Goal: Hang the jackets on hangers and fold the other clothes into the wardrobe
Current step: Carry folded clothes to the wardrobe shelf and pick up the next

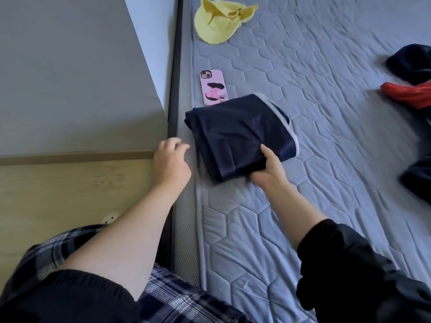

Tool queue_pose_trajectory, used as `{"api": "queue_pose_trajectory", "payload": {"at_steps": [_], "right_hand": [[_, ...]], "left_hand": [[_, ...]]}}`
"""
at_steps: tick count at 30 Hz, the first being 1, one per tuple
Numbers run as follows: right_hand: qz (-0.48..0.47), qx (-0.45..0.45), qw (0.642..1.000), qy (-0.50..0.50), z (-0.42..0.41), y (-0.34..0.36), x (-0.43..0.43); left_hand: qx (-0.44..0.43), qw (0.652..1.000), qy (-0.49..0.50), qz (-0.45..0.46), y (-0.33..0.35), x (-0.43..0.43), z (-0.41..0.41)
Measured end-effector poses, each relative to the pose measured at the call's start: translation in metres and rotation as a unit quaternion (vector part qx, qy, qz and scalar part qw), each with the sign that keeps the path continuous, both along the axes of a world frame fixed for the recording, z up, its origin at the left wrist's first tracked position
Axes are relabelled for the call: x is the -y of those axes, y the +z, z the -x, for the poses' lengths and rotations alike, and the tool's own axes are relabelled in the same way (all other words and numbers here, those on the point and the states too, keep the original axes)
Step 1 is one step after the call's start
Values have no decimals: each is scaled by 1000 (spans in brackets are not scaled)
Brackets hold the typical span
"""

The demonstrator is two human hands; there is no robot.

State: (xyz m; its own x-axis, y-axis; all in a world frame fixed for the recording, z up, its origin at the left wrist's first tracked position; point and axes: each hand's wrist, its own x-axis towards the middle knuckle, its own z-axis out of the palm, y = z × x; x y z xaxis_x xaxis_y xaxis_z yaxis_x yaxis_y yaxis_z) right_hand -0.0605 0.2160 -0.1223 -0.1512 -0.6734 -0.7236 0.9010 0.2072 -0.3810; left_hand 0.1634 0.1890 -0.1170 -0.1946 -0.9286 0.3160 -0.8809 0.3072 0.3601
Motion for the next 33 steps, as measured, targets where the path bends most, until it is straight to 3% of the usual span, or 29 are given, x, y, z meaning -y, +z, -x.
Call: {"api": "queue_pose_trajectory", "payload": {"at_steps": [2, 4, 7, 12, 14, 18, 21, 24, 27, 31, 33], "right_hand": [[-15, 20, 1000, -18, -8, -5, 1], [-17, 37, 999, -23, -18, -9, 2], [-4, 56, 998, -21, -28, -12, 1], [7, 53, 998, -14, -32, -13, -3], [10, 48, 999, -8, -29, -9, -2], [4, 25, 1000, -2, -21, -6, 3], [17, 30, 999, 0, -20, -11, -1], [48, 41, 998, 12, -18, -11, -4], [68, 28, 997, 34, -17, -9, -5], [94, -18, 990, 100, -9, 0, -10], [101, -56, 981, 156, 0, 10, -12]], "left_hand": [[-129, 980, 83, -125, 8, -7, 6], [-184, 960, 87, -191, 11, -17, 19], [-184, 954, 56, -228, 10, -30, 34], [-221, 926, 87, -294, 0, -29, 45], [-196, 923, 83, -320, -2, -25, 39], [-143, 949, 73, -272, 1, -12, 17], [-106, 940, 9, -324, -1, -16, 15], [-178, 923, 29, -340, -1, -19, 21], [-339, 875, 95, -331, 6, -14, 31], [-469, 813, 184, -292, 16, 6, 27], [-557, 752, 256, -241, 23, 20, 12]]}}
